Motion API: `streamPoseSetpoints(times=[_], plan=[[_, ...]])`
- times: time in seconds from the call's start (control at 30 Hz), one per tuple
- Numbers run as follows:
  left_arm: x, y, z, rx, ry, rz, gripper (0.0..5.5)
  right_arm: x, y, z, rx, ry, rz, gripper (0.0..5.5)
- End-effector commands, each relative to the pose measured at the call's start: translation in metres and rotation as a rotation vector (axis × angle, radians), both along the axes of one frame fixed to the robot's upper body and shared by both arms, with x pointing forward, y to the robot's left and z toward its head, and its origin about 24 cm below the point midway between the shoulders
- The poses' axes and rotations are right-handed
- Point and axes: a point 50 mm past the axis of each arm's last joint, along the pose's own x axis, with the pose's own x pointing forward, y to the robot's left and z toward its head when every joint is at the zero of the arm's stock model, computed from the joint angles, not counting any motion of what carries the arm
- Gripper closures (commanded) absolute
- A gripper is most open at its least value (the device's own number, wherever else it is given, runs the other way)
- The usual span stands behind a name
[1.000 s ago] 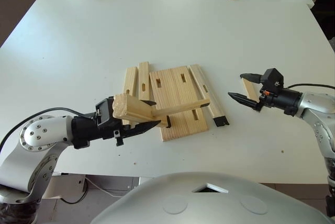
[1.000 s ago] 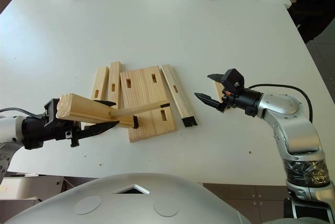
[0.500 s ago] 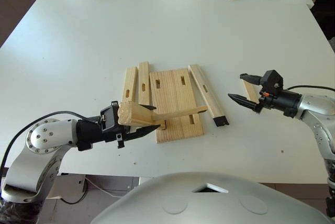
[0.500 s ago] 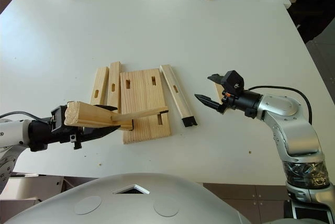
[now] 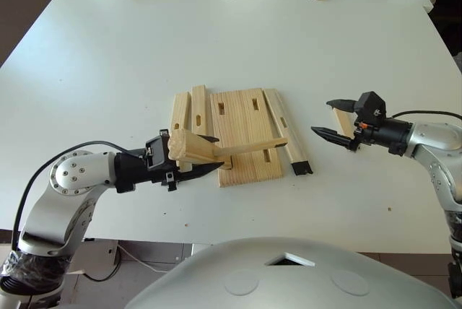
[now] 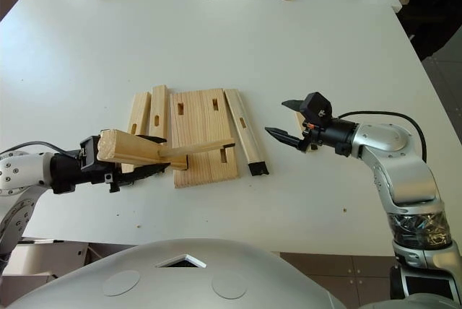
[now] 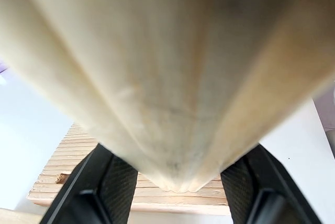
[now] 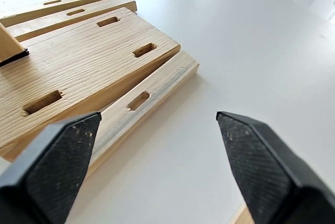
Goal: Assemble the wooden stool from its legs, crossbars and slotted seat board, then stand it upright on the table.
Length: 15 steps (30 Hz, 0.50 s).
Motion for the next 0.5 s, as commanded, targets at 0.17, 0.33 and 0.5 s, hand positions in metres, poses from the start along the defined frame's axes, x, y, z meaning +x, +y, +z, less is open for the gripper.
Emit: streamPoseSetpoints(times=[0.17,0.33,0.5], plan=[[0.023,0.028,-0.002,0.205,0.028,-0.030,3.43,-0.001,0.001,-0.001,-0.011,-0.011,-0.004,1.43],[0.030,0.029,0.000,0.193,0.052,-0.051,3.44,-0.004,0.003,-0.003,-0.007,-0.009,-0.010,1.43],[0.025,0.020,-0.006,0.157,0.070,-0.076,3.44,-0.001,0.004,-0.002,-0.010,-0.010,-0.001,1.43]])
